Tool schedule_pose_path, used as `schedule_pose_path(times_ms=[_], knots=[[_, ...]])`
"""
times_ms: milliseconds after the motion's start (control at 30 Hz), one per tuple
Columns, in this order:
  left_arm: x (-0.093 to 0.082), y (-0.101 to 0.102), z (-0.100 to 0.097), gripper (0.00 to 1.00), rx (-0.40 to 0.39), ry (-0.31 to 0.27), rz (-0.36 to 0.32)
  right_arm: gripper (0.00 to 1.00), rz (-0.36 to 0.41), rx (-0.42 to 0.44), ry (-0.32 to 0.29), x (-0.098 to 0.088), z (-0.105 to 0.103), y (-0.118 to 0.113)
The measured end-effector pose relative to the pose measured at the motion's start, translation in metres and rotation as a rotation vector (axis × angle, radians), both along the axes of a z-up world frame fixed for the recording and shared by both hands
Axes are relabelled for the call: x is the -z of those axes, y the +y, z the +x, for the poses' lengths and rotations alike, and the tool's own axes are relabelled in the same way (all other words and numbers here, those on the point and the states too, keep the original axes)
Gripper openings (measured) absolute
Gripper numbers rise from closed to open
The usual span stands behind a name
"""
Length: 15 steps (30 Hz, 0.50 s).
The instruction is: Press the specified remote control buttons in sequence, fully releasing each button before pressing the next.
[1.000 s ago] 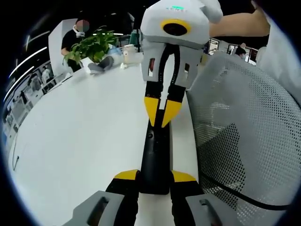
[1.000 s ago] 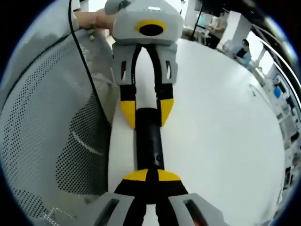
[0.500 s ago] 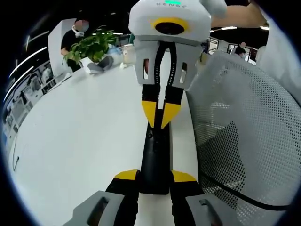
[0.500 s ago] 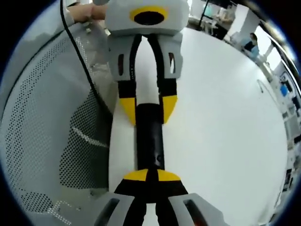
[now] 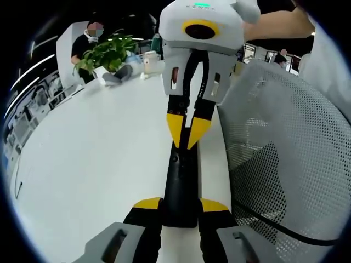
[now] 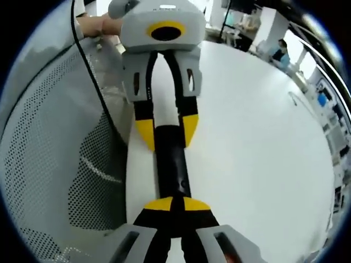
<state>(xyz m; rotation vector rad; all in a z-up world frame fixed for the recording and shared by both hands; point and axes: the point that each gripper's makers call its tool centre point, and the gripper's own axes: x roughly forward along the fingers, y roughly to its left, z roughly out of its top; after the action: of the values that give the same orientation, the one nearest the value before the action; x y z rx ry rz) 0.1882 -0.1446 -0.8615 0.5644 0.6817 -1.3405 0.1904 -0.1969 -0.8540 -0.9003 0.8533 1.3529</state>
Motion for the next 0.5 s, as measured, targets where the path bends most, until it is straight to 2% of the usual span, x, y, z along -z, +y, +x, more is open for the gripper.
schedule_pose_path(times_ms=[100,200,500], knots=[[-0.0001,0.0001,0.0002,0.24,0.000,0.000,-0.001,0.00,-0.005,-0.009,-0.027,0.0003,0.0013,0.0005],[0.0000,0.0003,0.0003,0.24,0.000,0.000,-0.001,0.00,-0.005,0.014,-0.019,-0.0003,0.0019,0.0008],[0.0000,0.0002,0.0002,0.24,0.002,0.000,-0.001,0.00,0.008,0.001,-0.024,-0.0014,-0.0007,0.0038]])
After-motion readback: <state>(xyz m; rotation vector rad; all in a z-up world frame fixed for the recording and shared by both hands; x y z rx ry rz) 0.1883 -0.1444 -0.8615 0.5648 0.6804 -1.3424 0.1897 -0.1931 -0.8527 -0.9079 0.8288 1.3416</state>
